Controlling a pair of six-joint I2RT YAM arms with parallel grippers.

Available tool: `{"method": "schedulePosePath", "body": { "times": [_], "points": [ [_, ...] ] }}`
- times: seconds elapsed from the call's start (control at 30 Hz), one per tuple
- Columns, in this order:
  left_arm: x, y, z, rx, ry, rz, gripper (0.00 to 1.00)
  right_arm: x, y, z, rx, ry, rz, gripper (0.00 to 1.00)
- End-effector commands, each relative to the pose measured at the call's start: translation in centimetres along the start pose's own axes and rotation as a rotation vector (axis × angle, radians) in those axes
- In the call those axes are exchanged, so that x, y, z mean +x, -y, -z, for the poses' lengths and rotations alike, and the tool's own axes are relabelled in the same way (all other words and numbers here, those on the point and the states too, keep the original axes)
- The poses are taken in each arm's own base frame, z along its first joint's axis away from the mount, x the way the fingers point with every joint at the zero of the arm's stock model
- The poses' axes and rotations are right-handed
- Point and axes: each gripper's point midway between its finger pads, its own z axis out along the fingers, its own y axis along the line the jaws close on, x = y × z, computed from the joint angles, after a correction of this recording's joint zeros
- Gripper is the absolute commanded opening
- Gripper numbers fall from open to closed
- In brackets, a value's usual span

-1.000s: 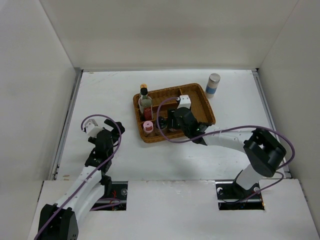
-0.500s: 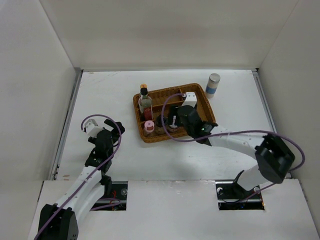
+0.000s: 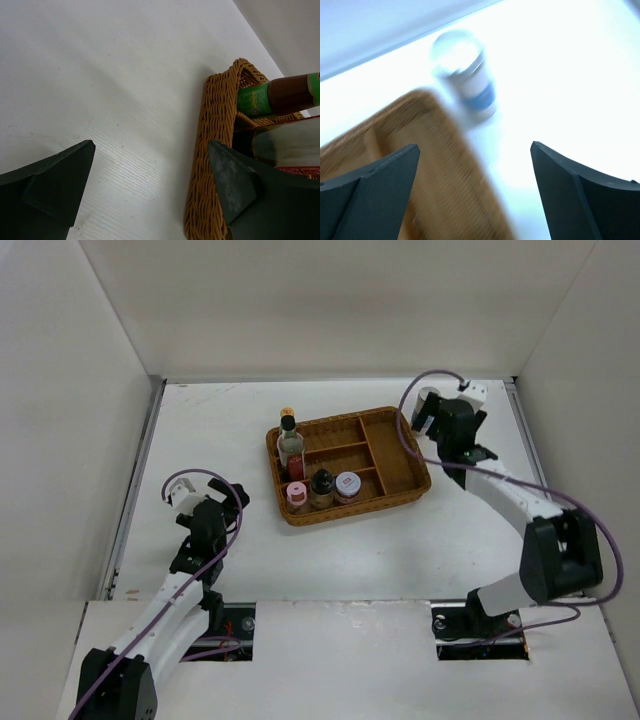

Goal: Organize the condiment bottles

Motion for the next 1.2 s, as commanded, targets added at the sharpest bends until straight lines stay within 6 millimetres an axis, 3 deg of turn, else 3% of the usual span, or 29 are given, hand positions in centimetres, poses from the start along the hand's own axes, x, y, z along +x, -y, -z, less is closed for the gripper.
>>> {"method": "schedulePosePath", "body": {
  "times": [0.0, 0.2, 0.4, 0.57, 1.0, 1.07, 1.17],
  "points": [
    [-0.6, 0.6, 0.0, 0.033, 0.028, 0.018, 1.0, -5.1, 0.2, -4.2, -0.006, 0.073, 0.002, 1.0],
    [-0.5, 0.6, -0.3, 0.026, 0.025, 0.015, 1.0, -5.9, -0.8, -10.0, -0.034, 0.015, 0.044, 1.0],
    [-0.4, 0.5, -0.4, 0.022, 0.024, 0.014, 1.0, -4.6, -1.2, -13.2, -0.02, -0.033, 0.1, 1.0],
    [-0.3, 0.6, -0.5, 0.023, 0.021, 0.012, 1.0, -4.1, -1.3, -14.2, -0.017, -0.048, 0.114, 0.99],
    [-0.5, 0.6, -0.5, 0.024, 0.025, 0.015, 1.0, -3.1, -0.9, -14.6, 0.01, -0.093, 0.127, 0.59],
    [-0.5, 0.6, -0.5, 0.024, 0.025, 0.015, 1.0, -3.9, -0.8, -14.0, 0.02, -0.067, 0.11, 0.57],
    [-0.5, 0.6, -0.5, 0.024, 0.025, 0.015, 1.0, -6.6, -1.1, -12.4, 0.01, 0.014, 0.073, 0.56]
  ]
}}
